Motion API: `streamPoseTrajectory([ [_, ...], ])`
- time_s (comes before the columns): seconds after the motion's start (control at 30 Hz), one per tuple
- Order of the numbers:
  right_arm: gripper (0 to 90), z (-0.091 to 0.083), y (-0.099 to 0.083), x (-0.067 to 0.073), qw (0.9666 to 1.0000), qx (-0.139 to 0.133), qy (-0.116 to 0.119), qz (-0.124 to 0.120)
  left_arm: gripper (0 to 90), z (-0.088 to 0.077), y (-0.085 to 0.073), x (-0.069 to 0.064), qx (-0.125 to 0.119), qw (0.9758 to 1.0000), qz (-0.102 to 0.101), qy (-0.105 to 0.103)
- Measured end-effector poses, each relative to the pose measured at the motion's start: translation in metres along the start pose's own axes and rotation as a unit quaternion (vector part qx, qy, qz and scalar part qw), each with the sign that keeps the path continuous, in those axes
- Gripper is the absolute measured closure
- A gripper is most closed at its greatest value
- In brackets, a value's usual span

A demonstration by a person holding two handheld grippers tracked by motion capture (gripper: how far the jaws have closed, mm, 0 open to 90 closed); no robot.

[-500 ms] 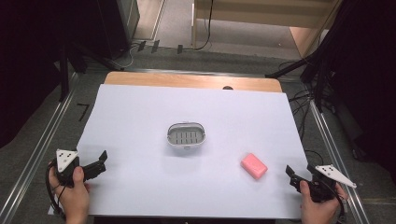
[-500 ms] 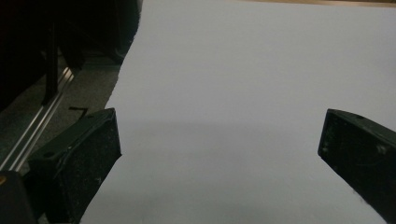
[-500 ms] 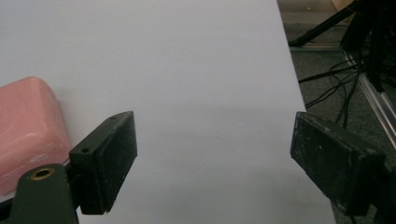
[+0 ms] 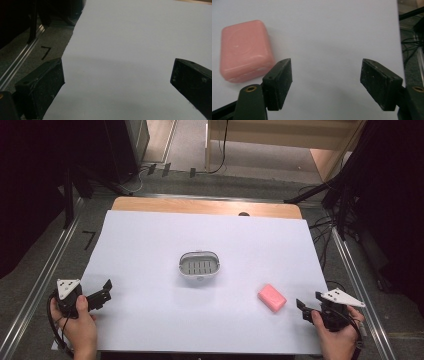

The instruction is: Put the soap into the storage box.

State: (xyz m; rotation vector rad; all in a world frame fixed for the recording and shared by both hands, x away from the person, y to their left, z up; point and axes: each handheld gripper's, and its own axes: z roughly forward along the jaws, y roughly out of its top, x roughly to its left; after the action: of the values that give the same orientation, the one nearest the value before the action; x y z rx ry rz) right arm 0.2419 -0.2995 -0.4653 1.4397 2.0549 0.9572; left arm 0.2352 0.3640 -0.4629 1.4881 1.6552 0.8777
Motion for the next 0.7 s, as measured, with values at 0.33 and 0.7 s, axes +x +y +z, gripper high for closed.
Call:
streamPoseTrajectory([
  [0.33,20.9,0.009,0.030,0.022,0.9949,0.065,0.047,-0.061,0.0,0.000,0.000,-0.004,-0.001,0.9998,0.021,0.000],
  [0.7,20.7,0.015,0.050,0.040,0.9886,0.096,0.083,-0.081,0.0,0.001,0.000,-0.005,0.002,0.9997,0.026,-0.001],
])
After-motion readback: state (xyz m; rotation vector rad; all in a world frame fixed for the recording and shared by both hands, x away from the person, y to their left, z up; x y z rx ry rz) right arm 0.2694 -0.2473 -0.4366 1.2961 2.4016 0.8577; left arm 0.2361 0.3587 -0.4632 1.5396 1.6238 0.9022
